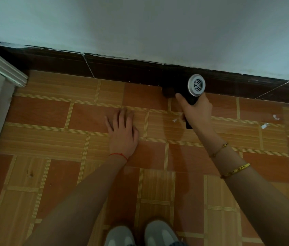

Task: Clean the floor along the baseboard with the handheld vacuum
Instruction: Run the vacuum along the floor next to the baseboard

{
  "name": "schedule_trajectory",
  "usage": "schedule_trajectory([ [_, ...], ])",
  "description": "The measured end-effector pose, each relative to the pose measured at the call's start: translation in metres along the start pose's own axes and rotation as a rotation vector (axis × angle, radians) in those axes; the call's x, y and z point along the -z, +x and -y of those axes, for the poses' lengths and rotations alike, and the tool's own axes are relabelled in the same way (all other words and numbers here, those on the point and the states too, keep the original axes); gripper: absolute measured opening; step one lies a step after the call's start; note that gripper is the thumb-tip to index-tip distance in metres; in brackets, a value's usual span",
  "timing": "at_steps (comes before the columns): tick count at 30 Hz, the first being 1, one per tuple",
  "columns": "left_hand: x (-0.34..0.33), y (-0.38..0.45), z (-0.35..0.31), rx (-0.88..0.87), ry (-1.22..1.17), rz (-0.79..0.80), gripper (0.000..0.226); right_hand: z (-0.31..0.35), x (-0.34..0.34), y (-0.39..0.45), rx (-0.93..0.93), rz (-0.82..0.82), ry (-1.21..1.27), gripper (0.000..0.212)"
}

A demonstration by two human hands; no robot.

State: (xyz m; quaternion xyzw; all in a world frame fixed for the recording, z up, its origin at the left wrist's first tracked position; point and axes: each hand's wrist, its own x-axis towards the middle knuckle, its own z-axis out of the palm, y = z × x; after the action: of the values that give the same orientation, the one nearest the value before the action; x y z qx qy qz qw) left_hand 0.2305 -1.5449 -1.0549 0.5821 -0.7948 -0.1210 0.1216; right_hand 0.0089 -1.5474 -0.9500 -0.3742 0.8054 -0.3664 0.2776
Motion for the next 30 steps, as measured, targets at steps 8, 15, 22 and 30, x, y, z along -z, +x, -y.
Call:
schedule_trajectory([
  [8,0.000,0.000,0.000,-0.003,-0.008,-0.010,0.049,0.000,-0.003,0.002,0.029,0.141,-0.057,0.051],
  [15,0.001,0.000,-0.001,-0.005,0.010,-0.025,0.049,-0.002,0.000,0.004,0.064,0.173,-0.096,0.051],
  [22,0.000,0.000,-0.002,0.000,0.018,-0.018,0.048,-0.005,0.007,0.005,0.135,0.162,-0.139,0.056],
  [30,0.000,0.000,-0.002,-0.001,0.037,-0.011,0.048,-0.009,0.011,0.002,0.107,0.145,-0.091,0.058],
])
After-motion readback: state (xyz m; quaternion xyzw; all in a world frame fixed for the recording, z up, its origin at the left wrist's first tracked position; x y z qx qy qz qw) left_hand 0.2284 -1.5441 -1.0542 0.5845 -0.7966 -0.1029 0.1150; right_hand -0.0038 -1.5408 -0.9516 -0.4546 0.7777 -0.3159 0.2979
